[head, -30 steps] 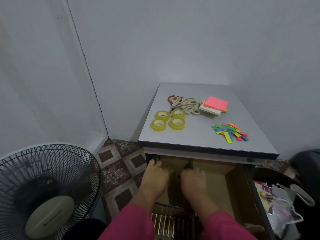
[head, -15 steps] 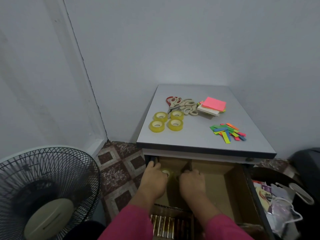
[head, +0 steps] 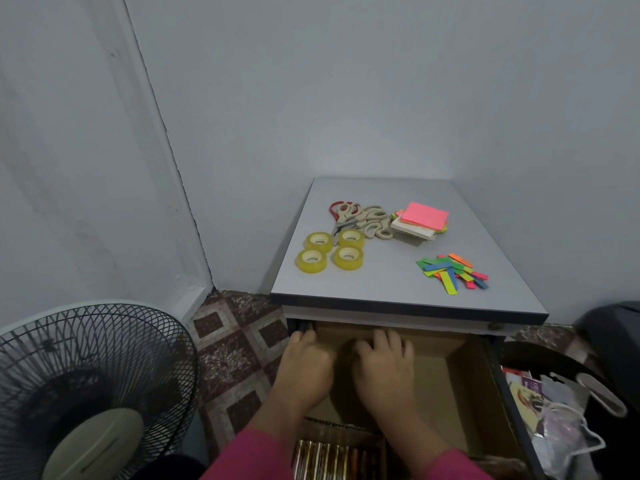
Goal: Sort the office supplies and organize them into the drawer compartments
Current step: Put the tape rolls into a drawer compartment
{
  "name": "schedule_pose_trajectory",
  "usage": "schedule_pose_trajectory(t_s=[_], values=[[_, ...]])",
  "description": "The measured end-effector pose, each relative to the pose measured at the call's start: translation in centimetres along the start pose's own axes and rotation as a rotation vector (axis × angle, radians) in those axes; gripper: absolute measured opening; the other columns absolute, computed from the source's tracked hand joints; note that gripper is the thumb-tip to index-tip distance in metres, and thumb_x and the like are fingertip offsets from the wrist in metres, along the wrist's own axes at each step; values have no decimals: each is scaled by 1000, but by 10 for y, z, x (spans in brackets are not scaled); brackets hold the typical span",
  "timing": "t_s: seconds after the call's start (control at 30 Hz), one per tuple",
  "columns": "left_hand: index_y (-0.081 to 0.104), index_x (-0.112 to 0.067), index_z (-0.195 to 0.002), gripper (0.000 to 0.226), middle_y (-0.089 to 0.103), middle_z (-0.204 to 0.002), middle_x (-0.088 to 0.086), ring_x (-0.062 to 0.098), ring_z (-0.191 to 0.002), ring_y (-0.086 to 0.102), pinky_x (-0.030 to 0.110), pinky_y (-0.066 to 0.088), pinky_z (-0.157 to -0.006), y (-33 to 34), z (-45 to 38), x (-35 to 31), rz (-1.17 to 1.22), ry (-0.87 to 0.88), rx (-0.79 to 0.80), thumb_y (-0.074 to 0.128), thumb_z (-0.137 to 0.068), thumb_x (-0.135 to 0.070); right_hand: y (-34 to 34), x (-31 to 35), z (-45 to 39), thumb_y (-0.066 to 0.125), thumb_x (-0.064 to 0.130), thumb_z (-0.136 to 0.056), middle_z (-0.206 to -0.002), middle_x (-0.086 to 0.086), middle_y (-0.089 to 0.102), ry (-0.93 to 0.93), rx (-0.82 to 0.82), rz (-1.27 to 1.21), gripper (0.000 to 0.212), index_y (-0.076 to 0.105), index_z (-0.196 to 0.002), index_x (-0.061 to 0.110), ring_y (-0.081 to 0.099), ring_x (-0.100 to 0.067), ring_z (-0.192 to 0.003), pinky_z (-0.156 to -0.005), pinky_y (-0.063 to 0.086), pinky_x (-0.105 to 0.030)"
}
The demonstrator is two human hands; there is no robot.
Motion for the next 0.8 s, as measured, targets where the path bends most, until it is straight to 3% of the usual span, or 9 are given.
schedule_pose_trajectory(t_s=[0.03,0.1,0.17,0.3,0.4,0.5,0.63,0.8], values=[[66,-22,-80,28,66,-84,-4,16,-90,53,33,38,-84,-5,2,1,59,-7,-71,39,-86,-19,-6,-1,1,82,25,-64,-91,-2,63,-37,-126,-51,22,72,-84,24,61,-24,-94,-85,50,-44],[64,-24,-72,25,63,-74,-9,11,-76,57,30,46,-74,-19,8,8,202,-27,-265,41,-82,-23,-21,-1,1,74,22,-73,-91,-1,61,-136,-348,-159,14,70,-87,20,57,-21,-93,-85,50,-40],[66,-20,-81,23,61,-79,-7,11,-76,55,27,46,-73,-40,10,18,350,-54,-463,43,-83,-21,-42,-1,-7,62,20,-83,-97,-4,60,-183,-475,-248,15,68,-96,16,55,-21,-96,-86,47,-37],[66,-8,-105,24,62,-96,1,12,-90,55,23,45,-77,-94,-5,41,530,-203,-688,47,-91,-10,-76,1,-44,65,16,-84,-104,-6,60,-83,-458,-279,26,65,-110,14,57,-21,-96,-79,49,-33],[59,-11,-123,31,56,-109,4,15,-103,48,26,44,-81,-112,-30,53,555,-327,-552,46,-95,-9,-85,5,-71,55,22,-92,-107,-6,55,-31,-334,-193,32,58,-123,20,52,-21,-96,-78,42,-33],[53,-18,-133,37,54,-112,8,20,-106,41,30,40,-86,-110,-46,63,424,-391,-384,41,-98,-16,-80,6,-89,40,31,-98,-112,-4,50,-21,-191,-107,38,46,-135,29,47,-21,-102,-83,38,-34],[60,-27,-126,33,59,-102,8,25,-99,44,35,44,-81,-100,-50,71,294,-407,-223,39,-100,-28,-76,3,-94,40,36,-98,-117,-5,51,-15,-109,-69,37,48,-133,30,47,-23,-107,-87,38,-36],[64,-20,-110,24,61,-99,4,22,-96,45,34,44,-77,-103,-39,68,301,-408,-255,51,-96,-34,-76,0,-83,52,44,-92,-111,-3,56,-23,-86,-151,31,52,-118,27,51,-21,-102,-85,43,-34]])
Point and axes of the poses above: each hand's wrist, its own z-axis away from the middle knuckle, its own y-axis out of the palm, x = y × z, the point moved 7 cm from there along -z, towards the middle knuckle
